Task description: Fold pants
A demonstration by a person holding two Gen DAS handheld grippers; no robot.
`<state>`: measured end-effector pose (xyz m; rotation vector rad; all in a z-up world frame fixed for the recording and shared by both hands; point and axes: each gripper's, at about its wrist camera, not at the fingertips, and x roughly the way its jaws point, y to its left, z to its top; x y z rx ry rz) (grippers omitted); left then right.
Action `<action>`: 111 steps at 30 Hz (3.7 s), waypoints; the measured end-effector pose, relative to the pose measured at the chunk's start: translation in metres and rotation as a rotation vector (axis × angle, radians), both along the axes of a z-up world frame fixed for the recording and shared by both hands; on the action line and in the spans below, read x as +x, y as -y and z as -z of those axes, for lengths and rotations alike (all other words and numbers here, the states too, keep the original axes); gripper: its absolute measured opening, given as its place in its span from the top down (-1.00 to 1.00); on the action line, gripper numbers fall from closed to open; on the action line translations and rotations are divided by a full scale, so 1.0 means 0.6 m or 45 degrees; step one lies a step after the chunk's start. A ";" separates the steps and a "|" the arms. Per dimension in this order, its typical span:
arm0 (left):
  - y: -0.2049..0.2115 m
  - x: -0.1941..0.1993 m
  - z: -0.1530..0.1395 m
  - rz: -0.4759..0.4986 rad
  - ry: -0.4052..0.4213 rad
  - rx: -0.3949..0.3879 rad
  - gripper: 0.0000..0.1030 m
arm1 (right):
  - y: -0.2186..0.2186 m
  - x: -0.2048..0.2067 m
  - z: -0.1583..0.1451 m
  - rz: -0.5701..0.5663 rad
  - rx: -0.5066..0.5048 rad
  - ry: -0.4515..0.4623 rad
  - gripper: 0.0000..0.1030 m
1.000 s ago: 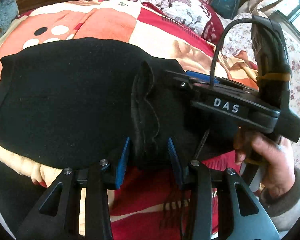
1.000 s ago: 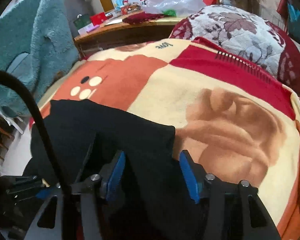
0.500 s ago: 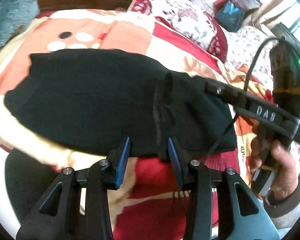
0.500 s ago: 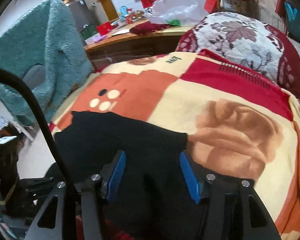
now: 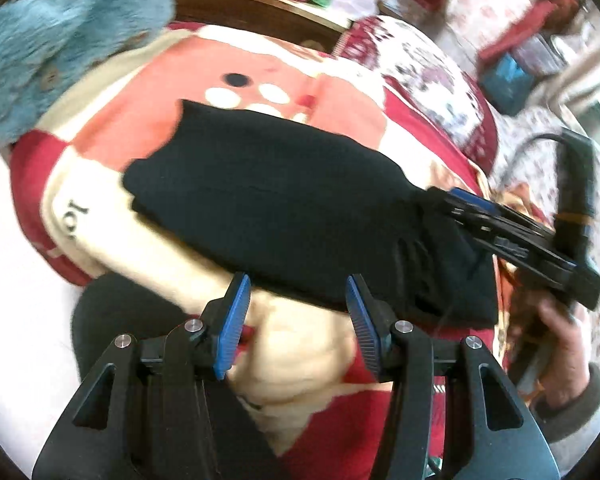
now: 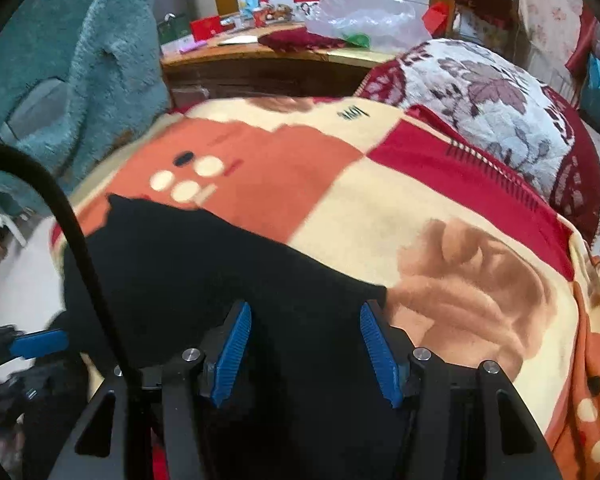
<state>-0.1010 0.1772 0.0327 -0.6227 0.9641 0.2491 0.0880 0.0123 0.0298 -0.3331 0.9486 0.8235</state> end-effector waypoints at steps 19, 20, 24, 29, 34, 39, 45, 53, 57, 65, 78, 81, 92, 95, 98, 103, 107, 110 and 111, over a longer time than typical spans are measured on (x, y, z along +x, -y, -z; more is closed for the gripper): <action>-0.115 -0.040 0.048 -0.240 -0.041 -0.142 -0.16 | -0.184 -0.021 -0.006 -0.352 0.145 -0.254 -0.16; -0.118 -0.041 0.050 -0.244 -0.044 -0.146 -0.16 | -0.191 -0.022 -0.005 -0.360 0.143 -0.255 -0.16; -0.123 -0.041 0.053 -0.246 -0.042 -0.156 -0.16 | -0.219 -0.024 -0.003 -0.387 0.139 -0.266 -0.17; -0.132 -0.051 0.060 -0.268 -0.001 -0.230 -0.16 | -0.239 -0.026 0.001 -0.408 0.116 -0.265 -0.17; -0.143 -0.060 0.069 -0.294 0.029 -0.317 -0.16 | -0.249 -0.026 0.006 -0.424 0.097 -0.274 -0.23; -0.138 -0.051 0.065 -0.277 0.040 -0.318 -0.16 | -0.263 -0.028 0.016 -0.444 0.068 -0.262 -0.23; -0.135 -0.029 0.065 -0.260 0.054 -0.328 -0.16 | -0.309 -0.024 0.028 -0.522 -0.024 -0.224 -0.24; -0.129 -0.022 0.068 -0.262 0.102 -0.332 -0.16 | -0.378 -0.024 0.056 -0.671 -0.183 -0.173 -0.24; -0.131 -0.024 0.068 -0.268 0.123 -0.329 -0.16 | -0.400 -0.029 0.071 -0.733 -0.204 -0.196 -0.24; -0.135 -0.014 0.072 -0.277 0.193 -0.348 -0.07 | -0.400 -0.041 0.076 -0.791 -0.167 -0.155 0.51; -0.123 -0.036 0.004 -0.221 0.316 -0.231 0.73 | -0.329 -0.032 -0.013 -0.656 0.166 -0.241 0.72; -0.102 -0.039 -0.038 -0.153 0.384 -0.163 0.73 | -0.292 -0.018 -0.050 -0.598 0.292 -0.286 0.72; 0.044 0.021 -0.150 0.178 0.500 0.040 0.74 | -0.094 0.013 -0.155 -0.397 0.580 -0.260 0.72; 0.098 0.050 -0.156 0.299 0.496 0.063 0.74 | -0.034 0.028 -0.156 -0.320 0.628 -0.267 0.72; 0.160 0.080 -0.148 0.405 0.462 0.090 0.74 | 0.047 0.042 -0.148 -0.223 0.651 -0.265 0.72; 0.254 0.142 -0.093 0.554 0.368 0.113 0.74 | 0.168 0.079 -0.090 -0.022 0.631 -0.304 0.72; 0.322 0.189 -0.029 0.650 0.242 0.167 0.74 | 0.246 0.109 -0.014 0.149 0.533 -0.376 0.72; 0.352 0.195 -0.008 0.700 0.179 0.195 0.71 | 0.286 0.115 0.032 0.241 0.455 -0.408 0.72; 0.355 0.194 -0.007 0.713 0.172 0.200 0.66 | 0.298 0.113 0.040 0.260 0.450 -0.416 0.72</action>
